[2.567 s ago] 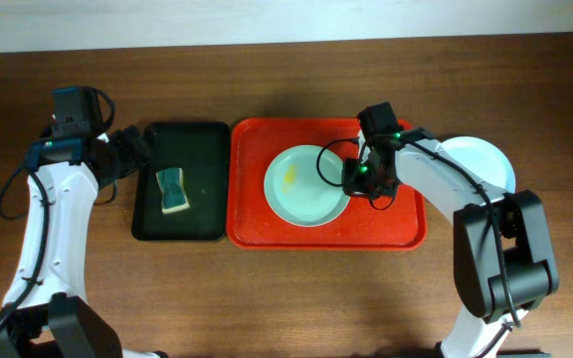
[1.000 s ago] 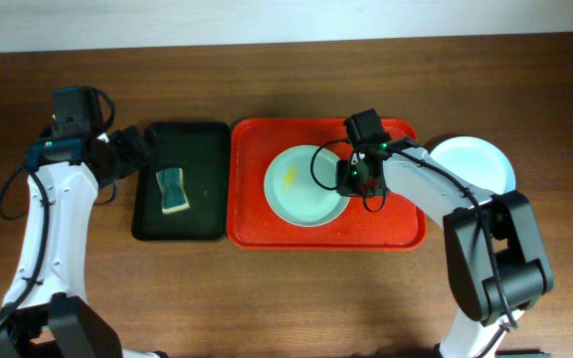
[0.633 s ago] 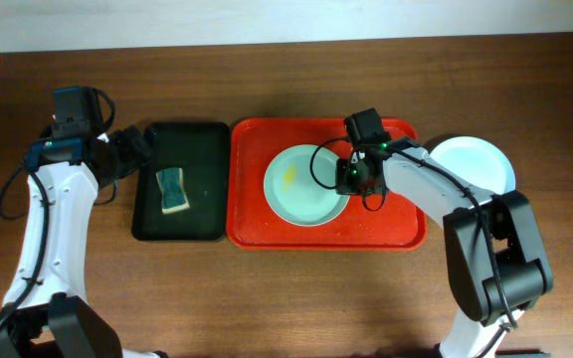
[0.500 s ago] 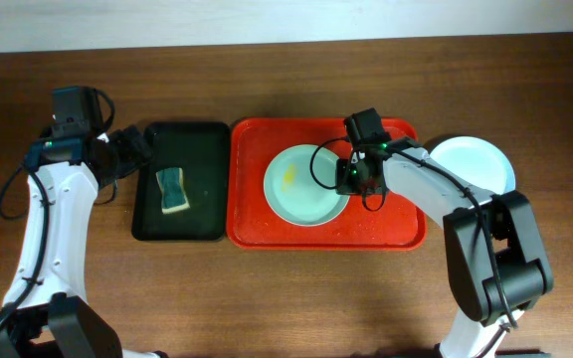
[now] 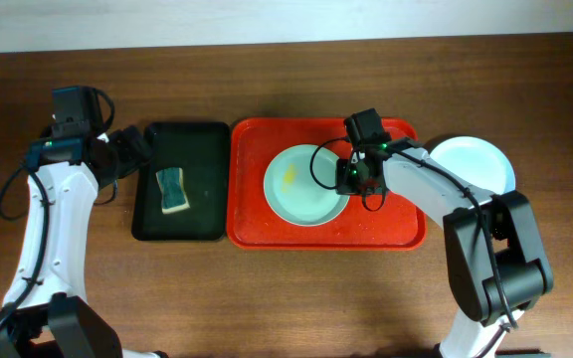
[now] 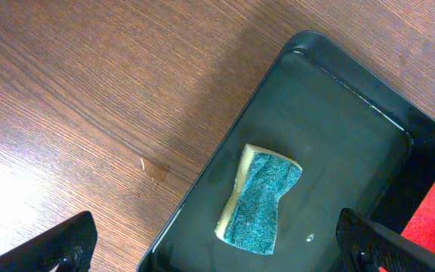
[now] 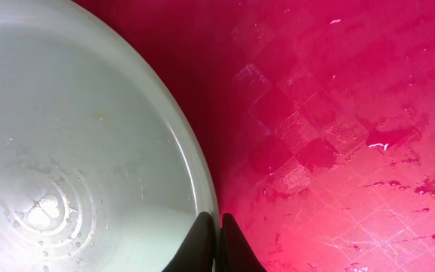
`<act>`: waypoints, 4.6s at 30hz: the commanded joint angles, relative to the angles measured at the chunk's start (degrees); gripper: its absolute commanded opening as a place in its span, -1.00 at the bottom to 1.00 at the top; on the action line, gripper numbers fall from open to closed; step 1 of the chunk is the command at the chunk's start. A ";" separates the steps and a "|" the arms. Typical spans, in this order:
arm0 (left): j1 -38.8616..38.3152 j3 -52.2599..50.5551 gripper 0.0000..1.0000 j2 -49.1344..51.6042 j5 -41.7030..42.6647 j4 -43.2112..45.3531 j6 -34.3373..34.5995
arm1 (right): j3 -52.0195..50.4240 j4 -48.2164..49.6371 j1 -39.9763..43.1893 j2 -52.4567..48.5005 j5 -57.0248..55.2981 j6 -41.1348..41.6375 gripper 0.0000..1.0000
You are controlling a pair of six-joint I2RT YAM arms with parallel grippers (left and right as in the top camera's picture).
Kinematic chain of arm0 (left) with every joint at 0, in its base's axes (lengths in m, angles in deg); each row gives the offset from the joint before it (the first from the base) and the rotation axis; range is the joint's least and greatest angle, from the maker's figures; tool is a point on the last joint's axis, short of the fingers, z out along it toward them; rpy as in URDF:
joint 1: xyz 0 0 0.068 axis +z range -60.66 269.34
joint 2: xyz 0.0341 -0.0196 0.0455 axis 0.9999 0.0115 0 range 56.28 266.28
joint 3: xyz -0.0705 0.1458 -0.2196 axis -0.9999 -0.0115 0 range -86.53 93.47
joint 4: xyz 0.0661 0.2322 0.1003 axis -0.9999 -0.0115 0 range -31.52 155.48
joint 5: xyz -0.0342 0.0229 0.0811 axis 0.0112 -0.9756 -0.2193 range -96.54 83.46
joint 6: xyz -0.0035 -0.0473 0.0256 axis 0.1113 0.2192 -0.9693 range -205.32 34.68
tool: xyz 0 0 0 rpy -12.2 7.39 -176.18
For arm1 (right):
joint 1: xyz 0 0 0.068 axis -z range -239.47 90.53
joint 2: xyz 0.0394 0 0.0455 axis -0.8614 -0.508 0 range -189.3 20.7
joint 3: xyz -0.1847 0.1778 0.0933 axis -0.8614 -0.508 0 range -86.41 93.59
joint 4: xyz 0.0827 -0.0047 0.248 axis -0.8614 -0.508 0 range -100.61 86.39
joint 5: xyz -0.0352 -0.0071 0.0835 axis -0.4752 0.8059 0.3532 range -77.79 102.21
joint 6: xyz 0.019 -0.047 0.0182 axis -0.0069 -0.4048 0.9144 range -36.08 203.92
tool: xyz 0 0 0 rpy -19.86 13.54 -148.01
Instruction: Clean dirty plates on tray and stack at the side
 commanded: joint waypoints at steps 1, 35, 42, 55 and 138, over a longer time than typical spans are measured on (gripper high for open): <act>-0.02 0.04 0.98 -0.68 0.61 1.60 0.55 | -0.90 -0.31 -0.31 -0.42 -1.92 0.31 -0.92; -8.50 9.70 -0.14 20.55 4.48 -6.73 -12.85 | -0.90 -0.24 -0.31 -0.42 -2.03 0.50 -0.92; -8.50 9.49 -0.28 20.98 4.07 -5.44 -12.85 | -0.90 -0.24 -0.31 -0.42 -2.03 0.48 -0.92; -8.50 4.92 -0.32 20.98 0.57 -2.40 -12.81 | -0.90 -0.26 -0.31 -0.42 -2.03 0.48 -0.92; -8.57 -2.62 -1.00 3.52 5.40 9.35 -23.10 | 16.17 -15.82 -3.93 -0.39 -4.13 -14.38 0.36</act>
